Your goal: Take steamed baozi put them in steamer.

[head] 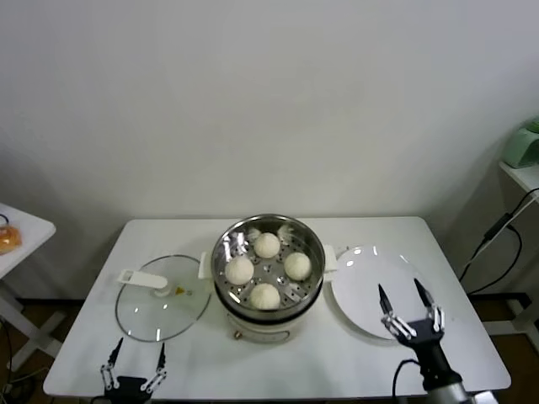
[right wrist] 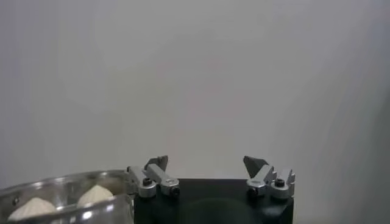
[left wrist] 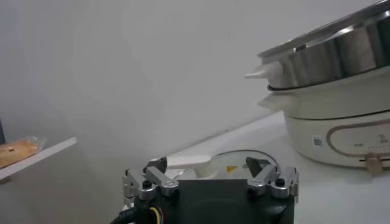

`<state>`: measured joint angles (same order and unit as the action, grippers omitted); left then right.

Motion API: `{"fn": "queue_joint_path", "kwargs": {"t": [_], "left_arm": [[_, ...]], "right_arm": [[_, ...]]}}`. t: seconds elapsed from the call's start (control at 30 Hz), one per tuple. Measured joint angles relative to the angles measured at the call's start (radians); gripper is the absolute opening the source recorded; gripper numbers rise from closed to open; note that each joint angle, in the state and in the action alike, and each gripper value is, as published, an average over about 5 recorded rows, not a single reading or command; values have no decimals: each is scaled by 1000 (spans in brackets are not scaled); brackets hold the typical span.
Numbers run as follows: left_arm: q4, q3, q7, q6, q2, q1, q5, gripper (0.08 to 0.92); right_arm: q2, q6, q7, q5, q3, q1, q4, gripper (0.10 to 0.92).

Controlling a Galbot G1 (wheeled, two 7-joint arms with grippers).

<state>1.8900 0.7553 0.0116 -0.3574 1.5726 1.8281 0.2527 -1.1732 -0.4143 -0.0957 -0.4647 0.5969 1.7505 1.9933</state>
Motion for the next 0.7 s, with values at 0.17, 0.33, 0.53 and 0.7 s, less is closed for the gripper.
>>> {"fn": "queue_joint_path", "kwargs": {"t": [0.17,0.33,0.53,0.7], "left_arm": [[-3,-1,-1,0,0,-4,-1,823],[-3,-2,0,2,0,-5,1,823],[-3,-3,2,2,0,-5,1,823],[0,-3,3,2,0,-5,-2,823]], "right_arm": [[-58,-68,3,29,-1,50,-25,823],[-96,-109,3,49,-5,77,-44,823],[-129,-134,4,68,-9,92,-59,823],[-141,-145,5,74,-11,98,-63,823]]}}
